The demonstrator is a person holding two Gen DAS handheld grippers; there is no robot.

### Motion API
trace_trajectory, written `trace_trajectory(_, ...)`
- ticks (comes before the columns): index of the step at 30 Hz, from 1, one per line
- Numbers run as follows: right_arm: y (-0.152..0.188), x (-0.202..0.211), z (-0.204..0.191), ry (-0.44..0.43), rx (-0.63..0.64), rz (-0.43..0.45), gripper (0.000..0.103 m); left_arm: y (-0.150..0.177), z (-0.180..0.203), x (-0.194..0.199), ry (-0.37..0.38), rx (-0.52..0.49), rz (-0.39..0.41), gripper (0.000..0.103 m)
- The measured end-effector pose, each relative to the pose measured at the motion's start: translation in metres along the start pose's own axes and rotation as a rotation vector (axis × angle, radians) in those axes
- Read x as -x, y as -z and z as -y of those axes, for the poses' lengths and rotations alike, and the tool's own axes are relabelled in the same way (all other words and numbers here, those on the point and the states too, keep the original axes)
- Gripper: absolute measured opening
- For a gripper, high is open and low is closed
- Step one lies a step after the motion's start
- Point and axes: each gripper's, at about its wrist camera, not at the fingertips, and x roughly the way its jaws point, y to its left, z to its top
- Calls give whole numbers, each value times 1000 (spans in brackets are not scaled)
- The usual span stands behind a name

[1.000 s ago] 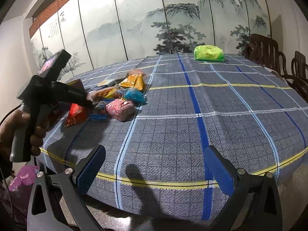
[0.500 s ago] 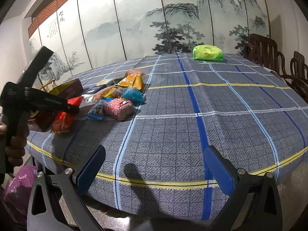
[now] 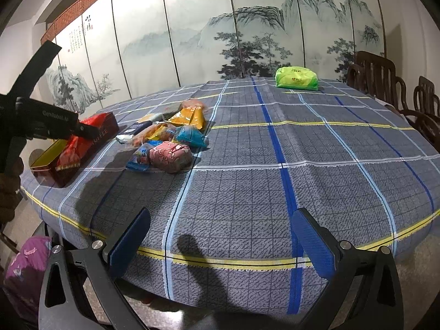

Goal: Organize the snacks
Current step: 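Carry the red packet into the gold tin and open the left gripper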

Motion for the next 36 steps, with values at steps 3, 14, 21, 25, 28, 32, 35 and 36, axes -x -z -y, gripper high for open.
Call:
trace_trajectory(3, 0, 0, 0, 0, 1, -1, 103, -5, -5, 6, -7, 4, 12, 41)
trace_trajectory(14, 0, -2, -4, 14, 24, -14, 103, -33, -49, 14, -83, 15, 50, 41)
trace_trajectory(21, -1, -4, -9, 27, 44, -26, 103, -53, -101, -1, -171, 24, 38, 41)
trace_trajectory(25, 0, -5, -10, 33, 47, -33, 103, -64, -130, -21, -201, 23, -4, 41)
trace_trajectory(28, -1, -6, -12, 40, 51, -38, 103, -69, -147, -38, -232, 22, -28, 41)
trace_trajectory(32, -2, -7, -16, 43, 64, -43, 103, -73, -162, -62, -253, 15, -57, 41)
trace_trajectory(35, -6, -9, -23, 23, 87, -55, 103, -73, -172, -78, -245, 29, -90, 41)
trace_trajectory(36, -8, -9, -26, 13, 100, -60, 103, -73, -176, -84, -247, 35, -105, 41)
